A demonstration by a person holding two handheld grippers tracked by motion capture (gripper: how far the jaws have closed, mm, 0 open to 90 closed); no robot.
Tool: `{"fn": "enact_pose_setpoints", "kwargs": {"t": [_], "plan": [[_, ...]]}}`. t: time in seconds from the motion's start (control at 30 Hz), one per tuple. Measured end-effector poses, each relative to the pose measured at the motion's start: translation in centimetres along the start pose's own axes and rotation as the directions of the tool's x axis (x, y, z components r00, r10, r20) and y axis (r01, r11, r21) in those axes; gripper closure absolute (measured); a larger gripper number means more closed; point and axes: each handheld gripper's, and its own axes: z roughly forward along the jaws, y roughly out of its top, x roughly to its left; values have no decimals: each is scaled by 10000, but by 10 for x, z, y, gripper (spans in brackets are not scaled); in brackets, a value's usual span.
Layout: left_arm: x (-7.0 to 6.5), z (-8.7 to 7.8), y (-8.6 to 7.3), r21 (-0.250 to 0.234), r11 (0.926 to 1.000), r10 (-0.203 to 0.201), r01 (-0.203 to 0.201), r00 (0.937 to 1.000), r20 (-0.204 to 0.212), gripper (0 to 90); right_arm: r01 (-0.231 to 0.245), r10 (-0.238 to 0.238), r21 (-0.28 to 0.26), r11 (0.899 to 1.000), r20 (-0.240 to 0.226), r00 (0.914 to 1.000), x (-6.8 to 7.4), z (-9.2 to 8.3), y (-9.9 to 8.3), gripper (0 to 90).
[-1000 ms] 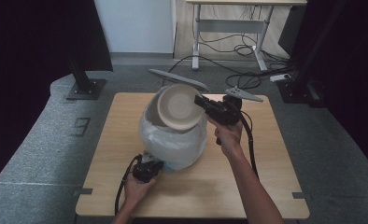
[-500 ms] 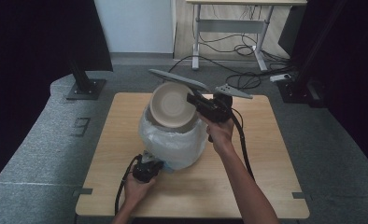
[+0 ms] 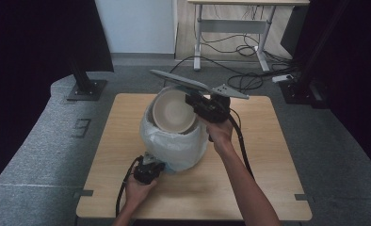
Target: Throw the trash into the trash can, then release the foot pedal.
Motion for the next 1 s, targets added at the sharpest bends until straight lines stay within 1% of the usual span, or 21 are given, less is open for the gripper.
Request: {"fn": "enact_pose_setpoints", "kwargs": {"t": [0.03,0.07,0.13,0.27,0.3,0.4,0.53,0.6,0.63,0.8,1.0], "plan": [[0,0,0,0,10000,-1,1,10000,-6,900,89,-89,18,10000,224,9997,-1,-1,-2,542],[0,0,0,0,10000,-1,1,10000,-6,900,89,-89,18,10000,224,9997,-1,-1,-2,542],[0,0,0,1,10000,2,-2,10000,-9,900,59,-62,90,9999,330,9994,-4,-4,-5,499],[0,0,0,0,10000,7,-7,10000,-20,900,22,-26,118,9999,315,9995,-7,-9,-7,489],[0,0,0,2,10000,14,-14,10000,-28,900,112,-117,167,9998,256,9996,-9,-13,-9,480],[-1,0,0,10,10000,30,-29,10000,-43,900,160,-162,172,9997,139,9998,-10,-17,-11,468],[-1,0,0,16,10000,37,-36,10000,-58,900,335,-333,89,9994,-182,9993,-14,-28,-13,460],[0,0,0,5,10000,16,-16,10000,-30,900,397,-395,82,9992,-203,9990,-15,-30,-14,459],[0,0,0,1,10000,9,-9,10000,-26,900,441,-439,50,9990,-263,9987,-16,-35,-14,457],[0,0,0,-12,10000,-23,23,10000,-3,900,495,-499,-153,9987,-291,9983,-19,-47,-16,457],[0,-1,-1,-116,9999,24,-24,10000,-27,894,579,-582,-98,9983,-369,9976,-22,-57,-18,453]]}}
